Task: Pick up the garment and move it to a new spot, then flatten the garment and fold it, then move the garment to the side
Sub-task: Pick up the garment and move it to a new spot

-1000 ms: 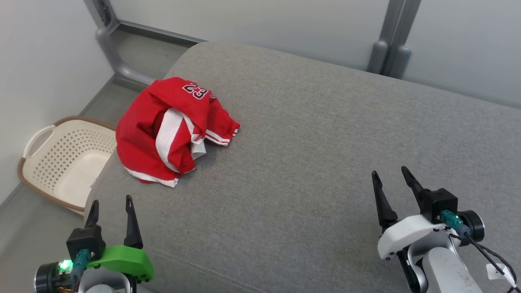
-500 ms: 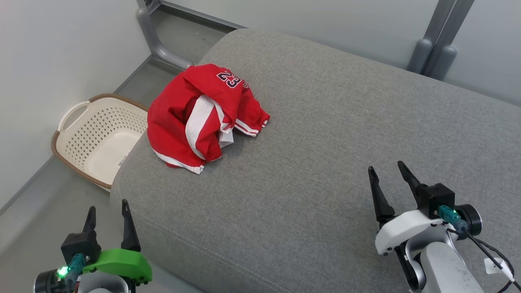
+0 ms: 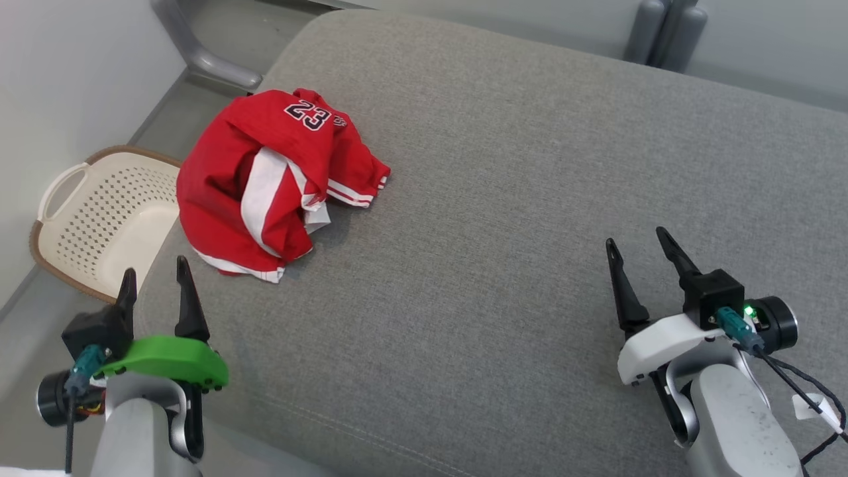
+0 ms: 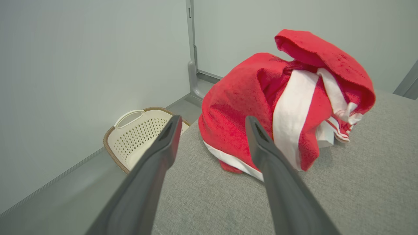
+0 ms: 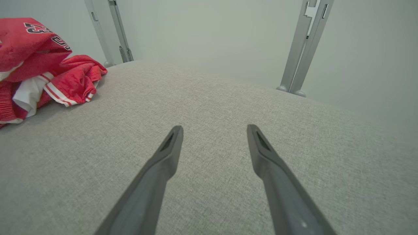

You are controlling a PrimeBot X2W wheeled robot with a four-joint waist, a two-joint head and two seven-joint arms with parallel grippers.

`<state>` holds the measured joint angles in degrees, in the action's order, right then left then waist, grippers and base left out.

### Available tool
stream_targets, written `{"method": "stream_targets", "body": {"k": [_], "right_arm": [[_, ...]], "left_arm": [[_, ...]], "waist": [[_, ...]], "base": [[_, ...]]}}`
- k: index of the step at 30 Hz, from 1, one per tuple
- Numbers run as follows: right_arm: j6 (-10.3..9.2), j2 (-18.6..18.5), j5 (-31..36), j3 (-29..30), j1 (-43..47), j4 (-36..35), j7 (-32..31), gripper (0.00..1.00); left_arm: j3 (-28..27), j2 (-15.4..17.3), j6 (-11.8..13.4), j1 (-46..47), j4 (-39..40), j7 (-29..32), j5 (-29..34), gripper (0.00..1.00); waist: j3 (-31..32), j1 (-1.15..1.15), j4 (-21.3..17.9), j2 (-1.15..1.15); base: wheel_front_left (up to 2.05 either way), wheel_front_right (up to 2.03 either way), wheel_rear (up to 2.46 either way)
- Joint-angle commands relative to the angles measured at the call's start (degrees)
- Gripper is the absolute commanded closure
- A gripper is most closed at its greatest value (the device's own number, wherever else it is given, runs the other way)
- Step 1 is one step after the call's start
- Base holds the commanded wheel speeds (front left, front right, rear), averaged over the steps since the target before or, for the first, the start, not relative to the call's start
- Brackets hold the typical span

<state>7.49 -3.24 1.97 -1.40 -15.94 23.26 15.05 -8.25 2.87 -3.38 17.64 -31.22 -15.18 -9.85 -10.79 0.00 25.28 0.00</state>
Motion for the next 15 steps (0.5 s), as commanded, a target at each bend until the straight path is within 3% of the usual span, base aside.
{"method": "stream_targets", "body": {"k": [1, 15], "right_arm": [[0.00, -0.94, 0.50, 0.21, -1.11, -0.44, 0.18, 0.00], [0.00, -3.28, 0.67, 1.28, -3.90, -1.90, 0.18, 0.00]], "left_arm": [[-0.53, 0.46, -0.71, 2.56, -0.45, 0.03, 0.57, 0.00], [-1.30, 5.12, -2.81, 18.28, -10.31, 0.03, 5.11, 0.00]], "waist": [[-4.12, 0.00, -3.49, 0.00], [-12.13, 0.00, -9.47, 0.00]], "base": [[0.00, 0.00, 0.00], [0.00, 0.00, 0.00]]}}
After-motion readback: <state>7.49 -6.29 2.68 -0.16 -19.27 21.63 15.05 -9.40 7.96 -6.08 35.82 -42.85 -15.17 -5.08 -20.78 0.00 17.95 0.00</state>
